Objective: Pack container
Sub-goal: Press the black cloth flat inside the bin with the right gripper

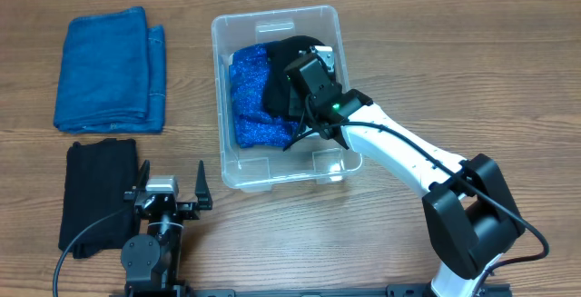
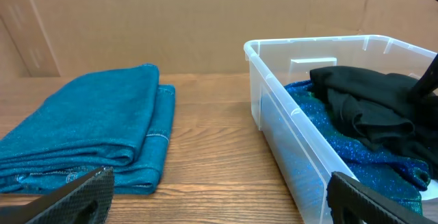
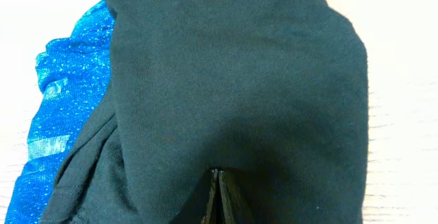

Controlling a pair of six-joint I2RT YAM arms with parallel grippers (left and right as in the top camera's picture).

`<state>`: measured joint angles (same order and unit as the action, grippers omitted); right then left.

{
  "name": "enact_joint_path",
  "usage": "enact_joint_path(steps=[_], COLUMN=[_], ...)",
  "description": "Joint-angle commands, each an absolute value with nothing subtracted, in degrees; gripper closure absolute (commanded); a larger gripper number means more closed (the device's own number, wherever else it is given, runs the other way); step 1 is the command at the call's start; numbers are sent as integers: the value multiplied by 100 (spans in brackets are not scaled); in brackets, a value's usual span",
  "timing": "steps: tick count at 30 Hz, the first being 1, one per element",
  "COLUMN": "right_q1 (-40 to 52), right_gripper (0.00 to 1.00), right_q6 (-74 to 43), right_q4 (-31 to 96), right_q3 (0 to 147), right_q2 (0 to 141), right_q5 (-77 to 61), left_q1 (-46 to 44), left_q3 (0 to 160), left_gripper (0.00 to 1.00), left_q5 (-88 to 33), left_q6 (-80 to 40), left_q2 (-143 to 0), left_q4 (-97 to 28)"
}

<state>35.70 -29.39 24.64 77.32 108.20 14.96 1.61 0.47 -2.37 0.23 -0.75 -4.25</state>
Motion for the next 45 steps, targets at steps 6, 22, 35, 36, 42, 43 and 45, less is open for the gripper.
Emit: enact_joint_path(steps=[6,22,35,36,42,43,45], right_q1=[3559,3562,3566,3566,3559,3559,3559], right_gripper=[94,94,94,94,94,94,93], right_q6=[-3024,-2707,-3050,-3050,-2971,-2939,-2777], right_q4=[2097,1704,1702,1702,1658,1673,1675], right_q3=[7697,8541,8497,8497,8582,8606,8685], right_q2=[11133,10460,12123,12151,11974,11907,11644], right_q5=[1365,1492,1170,1177,1422,1470,1559], left_q1=[196,196,196,196,196,196,196], left_q3=[27,27,27,27,27,27,27], left_gripper=[0,0,0,0,0,0,0], left_q5=[-239,-239,-239,-239,-239,-239,-239], left_q6=[130,132,132,132,132,130,132], left_q2=[-36,-36,-36,-36,-36,-36,-36], left_q4=[-427,-425,-425,-425,-425,-427,-425])
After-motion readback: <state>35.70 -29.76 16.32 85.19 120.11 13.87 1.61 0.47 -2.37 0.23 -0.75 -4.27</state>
